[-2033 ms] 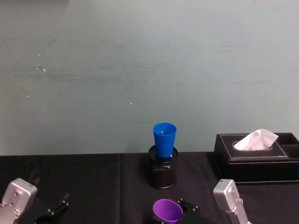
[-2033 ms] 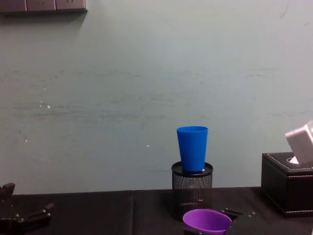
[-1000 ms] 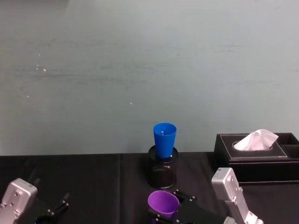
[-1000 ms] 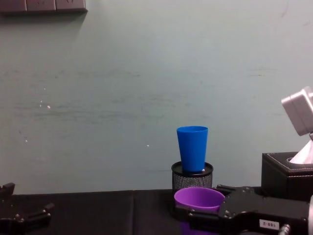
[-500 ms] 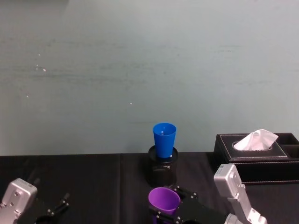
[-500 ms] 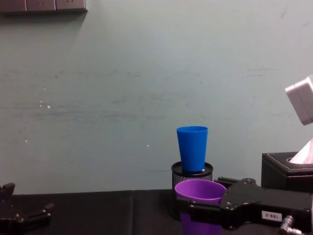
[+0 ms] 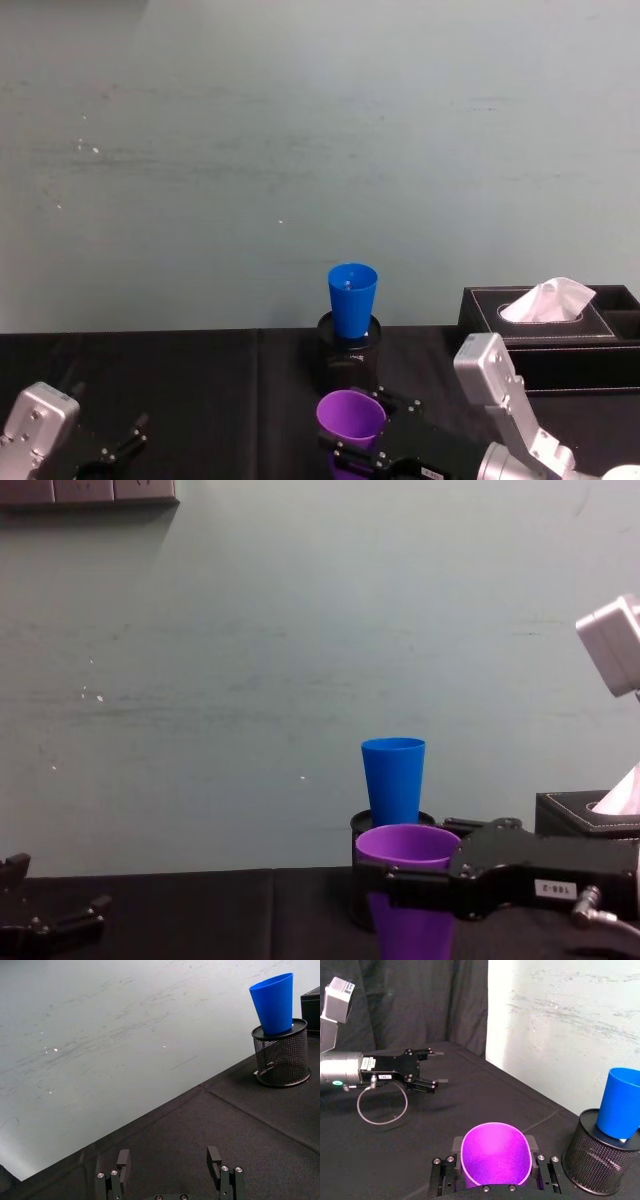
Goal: Pick up one cup with a gripper and tap it against the other cup.
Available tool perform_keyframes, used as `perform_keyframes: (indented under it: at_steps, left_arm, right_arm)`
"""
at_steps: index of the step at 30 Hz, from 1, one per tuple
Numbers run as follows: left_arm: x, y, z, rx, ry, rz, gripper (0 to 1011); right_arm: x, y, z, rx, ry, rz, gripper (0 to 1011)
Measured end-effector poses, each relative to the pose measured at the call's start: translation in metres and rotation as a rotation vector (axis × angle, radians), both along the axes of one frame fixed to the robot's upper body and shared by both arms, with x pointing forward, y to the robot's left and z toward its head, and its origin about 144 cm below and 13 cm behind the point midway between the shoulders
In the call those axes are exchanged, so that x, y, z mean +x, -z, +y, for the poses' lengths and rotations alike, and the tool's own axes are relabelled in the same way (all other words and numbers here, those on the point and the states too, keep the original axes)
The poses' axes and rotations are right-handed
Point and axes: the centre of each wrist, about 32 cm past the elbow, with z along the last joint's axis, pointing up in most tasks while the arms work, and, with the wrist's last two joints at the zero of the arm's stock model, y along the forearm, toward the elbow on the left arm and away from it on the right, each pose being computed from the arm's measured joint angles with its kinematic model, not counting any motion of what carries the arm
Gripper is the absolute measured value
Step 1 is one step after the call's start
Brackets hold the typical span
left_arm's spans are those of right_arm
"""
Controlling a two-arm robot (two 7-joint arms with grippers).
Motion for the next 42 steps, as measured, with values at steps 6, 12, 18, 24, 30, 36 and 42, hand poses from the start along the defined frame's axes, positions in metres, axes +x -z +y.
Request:
perform_keyframes:
  at_steps: [6, 12, 18, 24, 30, 36, 42]
  left_arm:
    - [0.0, 0.0, 0.0, 0.0, 0.0, 0.0, 1000]
    - [0.0, 0.0, 0.0, 0.0, 0.0, 0.0, 1000]
    - [0.0, 0.0, 0.0, 0.0, 0.0, 0.0, 1000]
    - [0.0, 0.0, 0.0, 0.0, 0.0, 0.0, 1000]
    - [0.0, 0.0, 0.0, 0.0, 0.0, 0.0, 1000]
    - [0.0, 0.0, 0.0, 0.0, 0.0, 0.0, 1000]
    - [0.0, 0.0, 0.0, 0.0, 0.0, 0.0, 1000]
  right_arm:
    - [0.001, -0.011, 0.002, 0.004, 0.002, 0.007, 736]
    - [0.003, -0.021, 0.002, 0.015, 0.007, 0.004, 736]
    - [0.004, -0.024, 0.003, 0.019, 0.009, 0.004, 736]
    - [0.005, -0.027, 0.004, 0.02, 0.007, -0.002, 736]
    - [0.005, -0.028, 0.004, 0.02, 0.009, -0.006, 735]
    - [0.005, -0.028, 0.004, 0.02, 0.008, -0.007, 736]
    - [0.005, -0.028, 0.004, 0.021, 0.008, -0.007, 736]
